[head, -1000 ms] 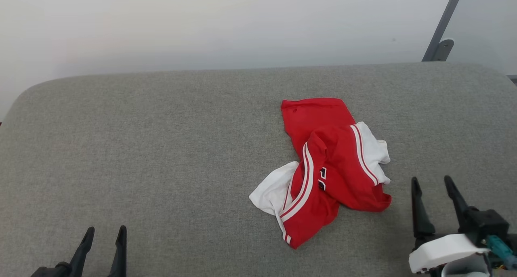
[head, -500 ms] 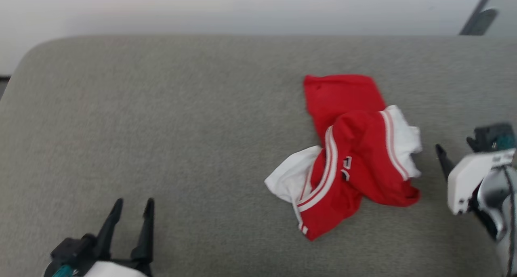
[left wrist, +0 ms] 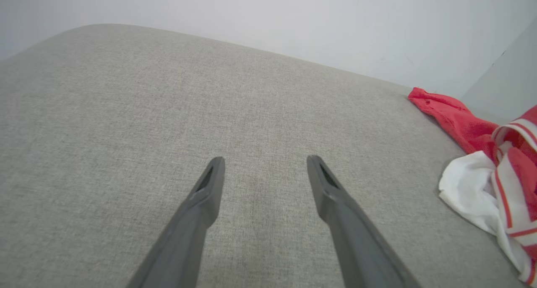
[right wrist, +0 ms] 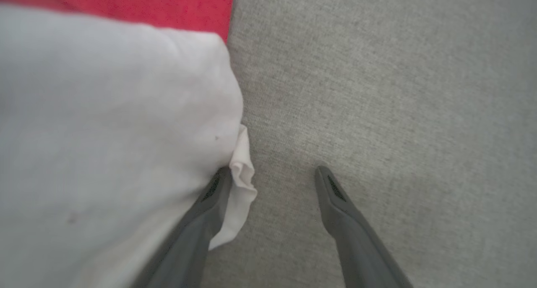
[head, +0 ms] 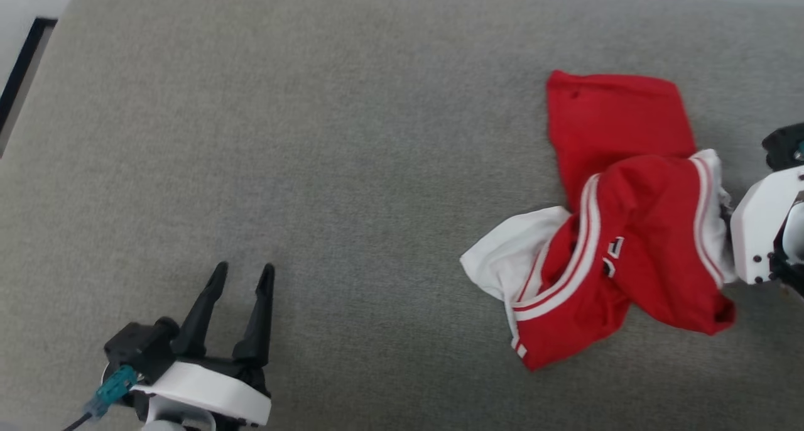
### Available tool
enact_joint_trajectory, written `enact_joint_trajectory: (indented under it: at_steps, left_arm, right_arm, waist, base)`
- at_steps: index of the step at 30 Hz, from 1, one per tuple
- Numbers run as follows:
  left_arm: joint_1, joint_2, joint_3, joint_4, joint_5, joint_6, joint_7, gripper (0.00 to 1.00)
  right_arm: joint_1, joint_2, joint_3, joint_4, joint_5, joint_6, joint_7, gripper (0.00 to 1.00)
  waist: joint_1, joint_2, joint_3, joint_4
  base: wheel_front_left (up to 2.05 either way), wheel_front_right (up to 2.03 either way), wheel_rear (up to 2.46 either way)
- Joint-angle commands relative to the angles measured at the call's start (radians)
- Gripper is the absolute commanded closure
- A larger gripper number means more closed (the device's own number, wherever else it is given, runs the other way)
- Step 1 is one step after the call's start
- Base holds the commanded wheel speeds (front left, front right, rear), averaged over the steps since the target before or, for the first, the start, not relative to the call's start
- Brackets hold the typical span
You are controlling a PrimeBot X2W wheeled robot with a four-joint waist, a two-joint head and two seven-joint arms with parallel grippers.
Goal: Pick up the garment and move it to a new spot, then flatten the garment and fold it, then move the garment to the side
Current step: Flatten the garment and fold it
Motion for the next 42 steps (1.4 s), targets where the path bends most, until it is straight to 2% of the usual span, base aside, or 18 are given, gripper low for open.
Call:
enact_joint_trajectory:
  at_steps: [1,3,4,7,11,14,20,24,25,26,33,35,36,42]
  left_arm:
    - [-0.019,0.006,-0.004,0.003,-0.005,0.002,-0.004,0.0]
    - [-0.023,0.01,-0.006,0.006,-0.008,0.002,-0.004,0.0]
    - [-0.026,0.01,-0.005,0.008,-0.01,0.002,-0.004,0.0]
    - [-0.032,0.014,-0.008,0.014,-0.015,0.002,-0.005,0.0]
    - [-0.037,0.017,-0.008,0.004,-0.016,0.002,-0.005,0.0]
    - [-0.042,0.022,-0.011,-0.001,-0.017,0.002,-0.005,0.0]
    - [-0.055,0.031,-0.023,-0.007,-0.02,0.002,-0.005,0.0]
    - [-0.061,0.039,-0.033,-0.008,-0.026,0.002,-0.005,0.0]
    - [-0.061,0.039,-0.033,-0.008,-0.026,0.002,-0.005,0.0]
    - [-0.065,0.044,-0.035,-0.006,-0.028,0.002,-0.005,0.0]
    - [-0.074,0.06,-0.04,-0.004,-0.035,0.002,-0.005,0.0]
    - [-0.078,0.07,-0.042,-0.005,-0.037,0.002,-0.005,0.0]
    - [-0.082,0.077,-0.047,-0.008,-0.041,0.002,-0.005,0.0]
    - [-0.136,0.171,-0.106,-0.054,-0.052,0.002,-0.005,0.0]
  right_arm:
    - [0.015,0.014,0.029,0.016,0.019,0.0,0.02,0.28]
    - [0.02,0.009,0.047,0.017,0.036,0.0,0.025,0.81]
    - [0.021,0.003,0.054,0.018,0.045,0.0,0.023,1.0]
    - [0.015,-0.023,0.032,0.023,0.053,-0.002,-0.012,1.0]
    - [0.015,-0.052,-0.052,0.024,0.033,-0.003,-0.07,1.0]
    - [0.024,-0.069,-0.155,0.025,0.002,-0.002,-0.112,1.0]
    - [0.117,-0.085,-0.436,0.029,-0.082,-0.002,-0.155,1.0]
    - [0.168,-0.05,-0.593,0.016,-0.152,-0.001,-0.163,1.0]
    - [0.168,-0.05,-0.593,0.016,-0.152,-0.001,-0.163,1.0]
    - [0.184,-0.018,-0.635,0.003,-0.182,0.0,-0.156,1.0]
    - [0.198,0.071,-0.669,-0.043,-0.227,0.0,-0.167,1.0]
    - [0.199,0.09,-0.679,-0.056,-0.238,0.0,-0.186,0.55]
    - [0.202,0.095,-0.683,-0.063,-0.242,0.0,-0.201,0.0]
    - [0.245,0.118,-0.737,-0.138,-0.261,0.0,-0.325,0.0]
  waist:
    - [0.0,0.0,0.022,0.02]
    - [0.0,0.0,0.028,0.02]
    - [0.0,0.0,0.029,0.019]
    - [0.0,0.0,0.028,0.002]
    - [0.0,0.0,0.027,-0.026]
    - [0.0,0.0,0.027,-0.044]
    - [0.0,0.0,0.036,-0.057]
    - [0.0,0.0,0.048,-0.063]
    - [0.0,0.0,0.048,-0.063]
    - [0.0,0.0,0.053,-0.066]
    - [0.0,0.0,0.061,-0.081]
    - [0.0,0.0,0.058,-0.089]
    - [0.0,0.0,0.056,-0.093]
    - [0.0,0.0,0.029,-0.12]
  base:
    - [0.0,0.0,0.0]
    - [0.0,0.0,0.0]
    - [0.0,0.0,0.0]
    - [0.0,0.0,0.0]
    - [0.0,0.0,0.0]
    - [0.0,0.0,0.0]
    - [0.0,0.0,0.0]
    - [0.0,0.0,0.0]
    - [0.0,0.0,0.0]
    - [0.0,0.0,0.0]
    - [0.0,0.0,0.0]
    - [0.0,0.0,0.0]
    - [0.0,0.0,0.0]
    - [0.0,0.0,0.0]
